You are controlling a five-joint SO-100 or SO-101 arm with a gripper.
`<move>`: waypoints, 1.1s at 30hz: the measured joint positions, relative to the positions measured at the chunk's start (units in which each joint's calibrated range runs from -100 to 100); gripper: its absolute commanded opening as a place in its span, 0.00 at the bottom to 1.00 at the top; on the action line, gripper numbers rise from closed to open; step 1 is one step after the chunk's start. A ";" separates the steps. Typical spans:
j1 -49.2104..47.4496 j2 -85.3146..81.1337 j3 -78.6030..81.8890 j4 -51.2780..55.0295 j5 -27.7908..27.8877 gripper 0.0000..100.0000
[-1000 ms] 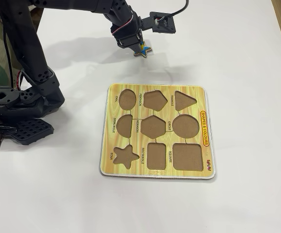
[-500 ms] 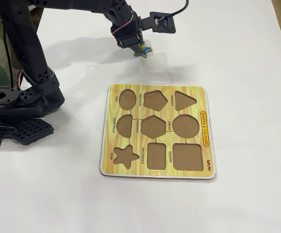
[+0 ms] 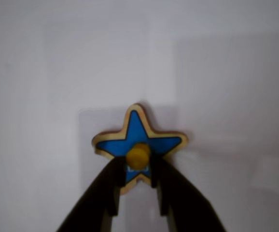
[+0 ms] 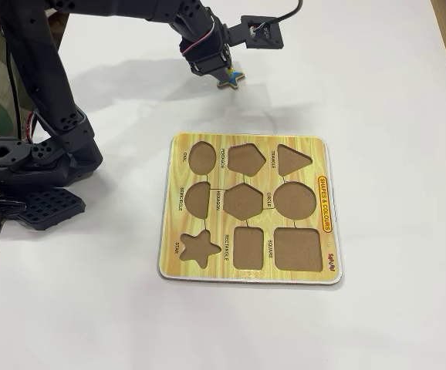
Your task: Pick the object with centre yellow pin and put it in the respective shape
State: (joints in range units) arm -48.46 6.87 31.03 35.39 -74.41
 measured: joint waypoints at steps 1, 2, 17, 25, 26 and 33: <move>0.00 0.00 0.09 0.00 0.00 0.06; 0.00 0.00 0.09 0.00 0.00 0.06; 0.37 0.00 0.09 -0.26 0.99 0.05; 2.15 0.00 0.09 -0.26 0.99 0.06; 2.62 0.00 0.09 -0.26 0.99 0.06; 6.74 -0.17 0.09 -0.26 4.11 0.06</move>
State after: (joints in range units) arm -41.72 6.70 31.12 35.13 -70.31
